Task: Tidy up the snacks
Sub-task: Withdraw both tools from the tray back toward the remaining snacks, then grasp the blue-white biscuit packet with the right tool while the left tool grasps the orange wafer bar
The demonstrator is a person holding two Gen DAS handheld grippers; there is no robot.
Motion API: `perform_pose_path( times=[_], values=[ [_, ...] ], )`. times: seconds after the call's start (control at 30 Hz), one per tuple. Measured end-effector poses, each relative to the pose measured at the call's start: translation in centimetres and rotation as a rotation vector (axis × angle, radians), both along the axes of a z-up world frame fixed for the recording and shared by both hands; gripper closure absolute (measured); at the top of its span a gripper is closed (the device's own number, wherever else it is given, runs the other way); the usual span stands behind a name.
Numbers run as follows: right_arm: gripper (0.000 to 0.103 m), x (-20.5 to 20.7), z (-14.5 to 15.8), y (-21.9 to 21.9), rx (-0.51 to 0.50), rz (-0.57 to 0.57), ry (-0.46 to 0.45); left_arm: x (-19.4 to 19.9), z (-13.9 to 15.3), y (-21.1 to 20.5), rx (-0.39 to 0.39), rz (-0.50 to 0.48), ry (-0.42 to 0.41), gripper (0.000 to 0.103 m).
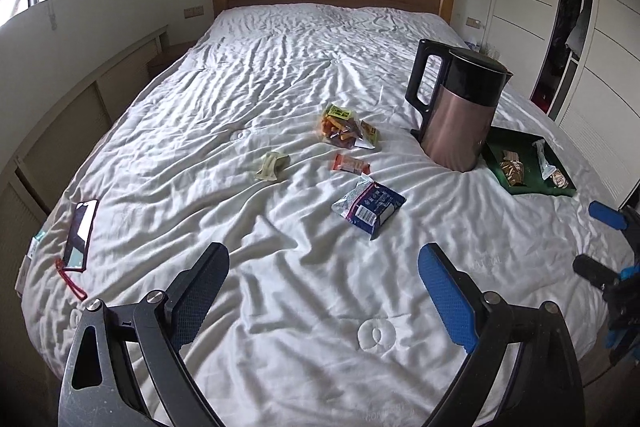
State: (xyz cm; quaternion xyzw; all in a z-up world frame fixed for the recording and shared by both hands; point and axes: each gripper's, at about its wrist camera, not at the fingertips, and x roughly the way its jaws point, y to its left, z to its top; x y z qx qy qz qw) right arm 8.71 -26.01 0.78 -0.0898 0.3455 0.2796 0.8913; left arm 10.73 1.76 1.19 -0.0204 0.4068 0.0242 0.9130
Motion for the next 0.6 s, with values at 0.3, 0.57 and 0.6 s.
perform_pose_path(
  times=[0.3, 0.57, 0.6],
  values=[
    [0.000, 5.7, -4.0, 6.4, 0.010, 0.095, 0.072, 9.2, -3.5, 1.5, -0.039, 0.004, 0.074, 0.010],
    [0.000, 10.3, -8.5, 10.5, 0.021, 0.142, 0.137, 16.9, -7.7, 2.4, -0.088, 0.005, 0.156, 0.010],
    [0.000, 10.8, -9.1, 10.9, 0.021, 0.145, 0.144, 17.8, -8.4, 2.3, -0.090, -0.001, 0.168, 0.010]
  ],
)
